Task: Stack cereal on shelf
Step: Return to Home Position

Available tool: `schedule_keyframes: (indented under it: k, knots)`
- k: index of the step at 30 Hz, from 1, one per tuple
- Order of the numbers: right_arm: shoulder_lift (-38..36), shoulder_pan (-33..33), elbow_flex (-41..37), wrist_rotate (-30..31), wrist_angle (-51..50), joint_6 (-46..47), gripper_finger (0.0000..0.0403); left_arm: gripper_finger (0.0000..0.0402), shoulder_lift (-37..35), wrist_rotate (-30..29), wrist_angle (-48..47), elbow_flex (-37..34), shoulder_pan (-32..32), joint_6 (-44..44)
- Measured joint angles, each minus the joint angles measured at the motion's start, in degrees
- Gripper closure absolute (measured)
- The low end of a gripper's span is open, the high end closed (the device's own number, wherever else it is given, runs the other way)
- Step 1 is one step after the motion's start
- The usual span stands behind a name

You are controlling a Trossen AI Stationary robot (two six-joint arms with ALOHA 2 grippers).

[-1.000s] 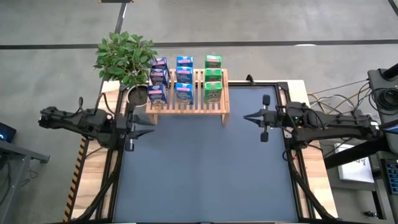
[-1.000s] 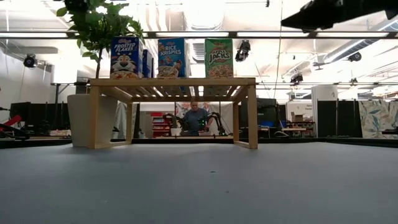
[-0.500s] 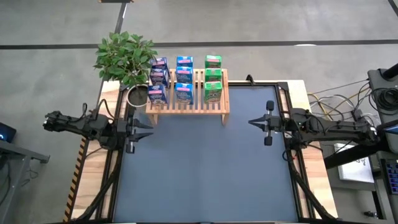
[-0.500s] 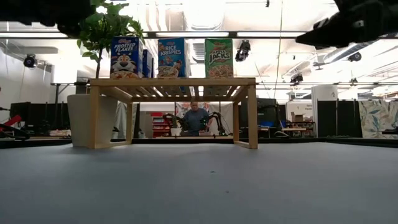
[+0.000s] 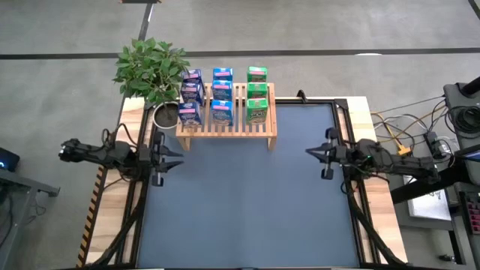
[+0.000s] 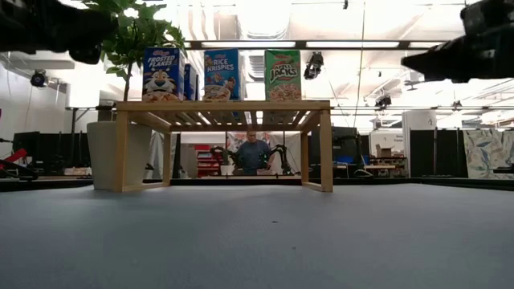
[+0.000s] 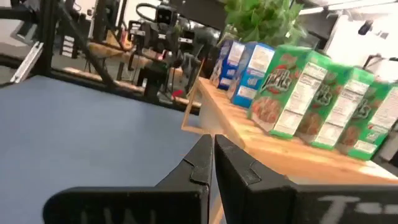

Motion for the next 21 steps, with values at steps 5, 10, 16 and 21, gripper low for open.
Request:
schedule_keyframes:
  k: [5,10,16,21]
  knots:
    - [0.75,-0.01,-3.03,0.44,4.28,-0.59,0.0394,0.0324,-1.65,0.08,2.0,-3.9,0.0,-0.48]
    - [0.67,-0.01,-3.02,0.42,3.25,0.98,0.0394,0.0324,-3.03,0.75,7.22,-8.75,0.0,-0.5]
    - [0.8,-0.01,-3.04,0.42,2.55,2.94,0.0394,0.0324,-3.58,0.98,8.01,-9.79,0.0,-1.55]
    - [1.05,-0.01,-3.04,0.43,1.9,5.67,0.0394,0.0324,-3.59,0.85,8.15,-9.79,0.0,-1.63]
